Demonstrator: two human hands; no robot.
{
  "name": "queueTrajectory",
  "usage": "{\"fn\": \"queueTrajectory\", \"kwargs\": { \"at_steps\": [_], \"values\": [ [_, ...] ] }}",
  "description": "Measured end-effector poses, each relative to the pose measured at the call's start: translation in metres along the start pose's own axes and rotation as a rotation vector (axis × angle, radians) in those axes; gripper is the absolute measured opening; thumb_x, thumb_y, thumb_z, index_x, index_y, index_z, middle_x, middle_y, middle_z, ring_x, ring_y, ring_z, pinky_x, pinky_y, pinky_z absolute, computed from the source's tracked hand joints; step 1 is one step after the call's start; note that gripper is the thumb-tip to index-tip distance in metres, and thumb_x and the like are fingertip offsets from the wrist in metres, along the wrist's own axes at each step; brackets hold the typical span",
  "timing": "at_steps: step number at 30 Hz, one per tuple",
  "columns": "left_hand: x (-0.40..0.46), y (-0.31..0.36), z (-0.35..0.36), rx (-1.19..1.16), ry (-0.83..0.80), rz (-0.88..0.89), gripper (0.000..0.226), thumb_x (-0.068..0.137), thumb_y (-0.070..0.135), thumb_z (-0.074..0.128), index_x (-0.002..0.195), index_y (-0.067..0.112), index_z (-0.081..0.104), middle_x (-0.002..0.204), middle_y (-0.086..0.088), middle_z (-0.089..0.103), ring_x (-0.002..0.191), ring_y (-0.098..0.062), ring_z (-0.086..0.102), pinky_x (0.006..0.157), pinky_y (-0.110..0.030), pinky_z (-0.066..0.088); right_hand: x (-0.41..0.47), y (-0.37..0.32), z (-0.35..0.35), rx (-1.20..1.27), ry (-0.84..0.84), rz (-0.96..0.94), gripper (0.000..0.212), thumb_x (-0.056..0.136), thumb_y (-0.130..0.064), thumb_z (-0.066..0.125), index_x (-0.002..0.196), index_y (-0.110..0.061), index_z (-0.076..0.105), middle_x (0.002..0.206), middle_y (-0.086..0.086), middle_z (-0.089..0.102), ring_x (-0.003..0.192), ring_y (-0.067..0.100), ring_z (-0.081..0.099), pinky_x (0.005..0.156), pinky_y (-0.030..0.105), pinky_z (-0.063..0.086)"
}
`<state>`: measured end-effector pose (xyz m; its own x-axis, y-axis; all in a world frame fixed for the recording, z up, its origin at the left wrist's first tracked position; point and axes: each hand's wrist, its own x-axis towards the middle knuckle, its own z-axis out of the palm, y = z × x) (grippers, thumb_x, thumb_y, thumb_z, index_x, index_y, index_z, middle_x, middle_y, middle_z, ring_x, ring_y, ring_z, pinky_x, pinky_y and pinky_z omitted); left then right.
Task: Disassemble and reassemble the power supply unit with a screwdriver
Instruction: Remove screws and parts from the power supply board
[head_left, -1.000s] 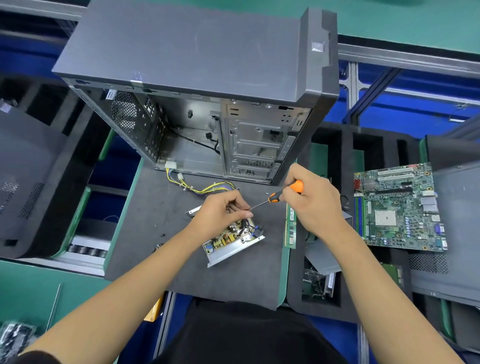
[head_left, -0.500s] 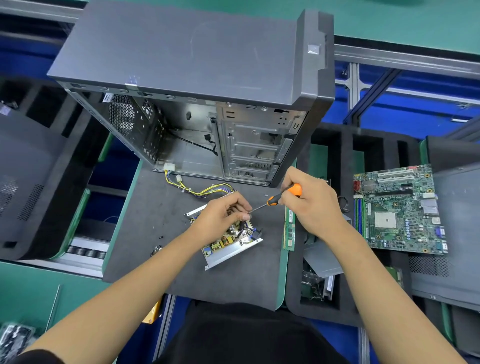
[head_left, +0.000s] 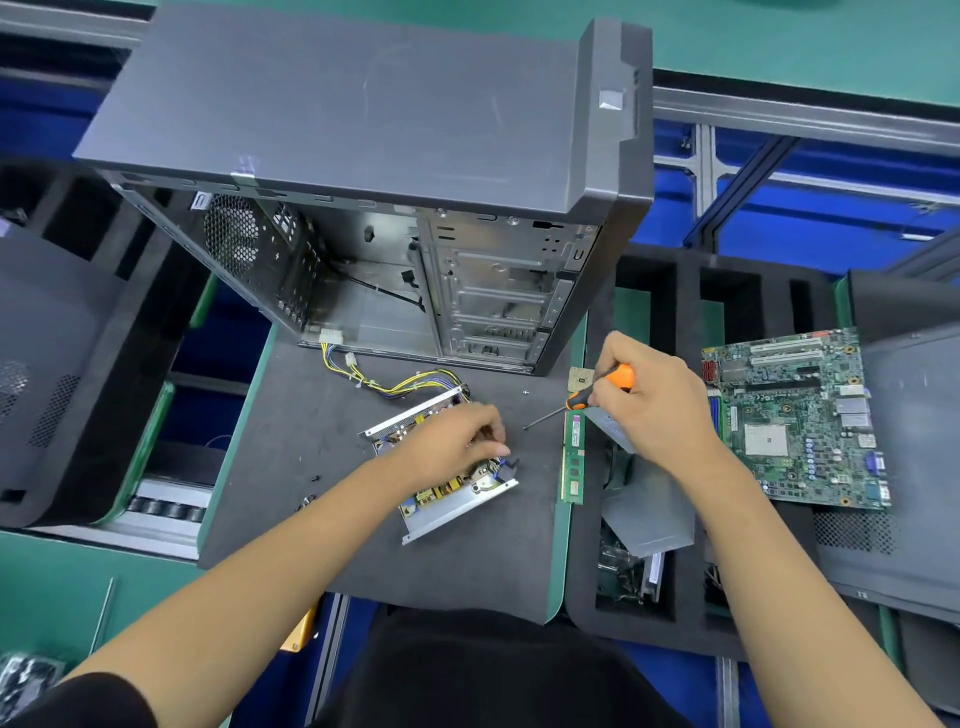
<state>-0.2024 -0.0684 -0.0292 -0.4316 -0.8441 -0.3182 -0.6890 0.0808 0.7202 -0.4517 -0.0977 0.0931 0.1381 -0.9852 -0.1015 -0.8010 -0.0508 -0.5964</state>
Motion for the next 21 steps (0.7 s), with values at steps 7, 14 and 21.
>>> {"fn": "queueTrajectory", "kwargs": {
  "at_steps": [7, 14, 21],
  "values": [
    [0.029, 0.025, 0.017, 0.361, -0.230, -0.059, 0.034, 0.086, 0.068, 0.062, 0.103, 0.039, 0.063, 0.088, 0.015, 0.060, 0.097, -0.016, 0.050, 0.082, -0.034, 0.038, -0.001, 0.009, -0.006, -0.018, 0.014, 0.021, 0.018, 0.068, -0.039, 0.044, 0.080, -0.027, 0.050, 0.067, -0.009, 0.065, 0.068, 0.021, 0.055, 0.062, 0.035, 0.046],
    [0.020, 0.016, -0.007, 0.320, -0.357, 0.009, 0.019, 0.093, 0.034, 0.062, 0.111, 0.039, 0.067, 0.098, 0.010, 0.057, 0.107, -0.016, 0.045, 0.102, -0.031, 0.027, 0.002, 0.016, -0.006, -0.038, 0.010, 0.011, 0.015, 0.070, -0.036, 0.045, 0.081, -0.027, 0.050, 0.068, -0.009, 0.065, 0.068, 0.020, 0.055, 0.059, 0.032, 0.043],
    [-0.014, -0.009, -0.012, 0.266, -0.175, 0.160, 0.007, 0.097, 0.040, 0.060, 0.098, 0.038, 0.067, 0.102, 0.018, 0.059, 0.107, -0.008, 0.047, 0.109, -0.034, 0.030, 0.006, 0.015, 0.020, -0.041, -0.068, -0.034, 0.019, 0.070, -0.039, 0.047, 0.084, -0.026, 0.047, 0.069, -0.006, 0.065, 0.073, 0.021, 0.055, 0.065, 0.033, 0.044]
  ]
}}
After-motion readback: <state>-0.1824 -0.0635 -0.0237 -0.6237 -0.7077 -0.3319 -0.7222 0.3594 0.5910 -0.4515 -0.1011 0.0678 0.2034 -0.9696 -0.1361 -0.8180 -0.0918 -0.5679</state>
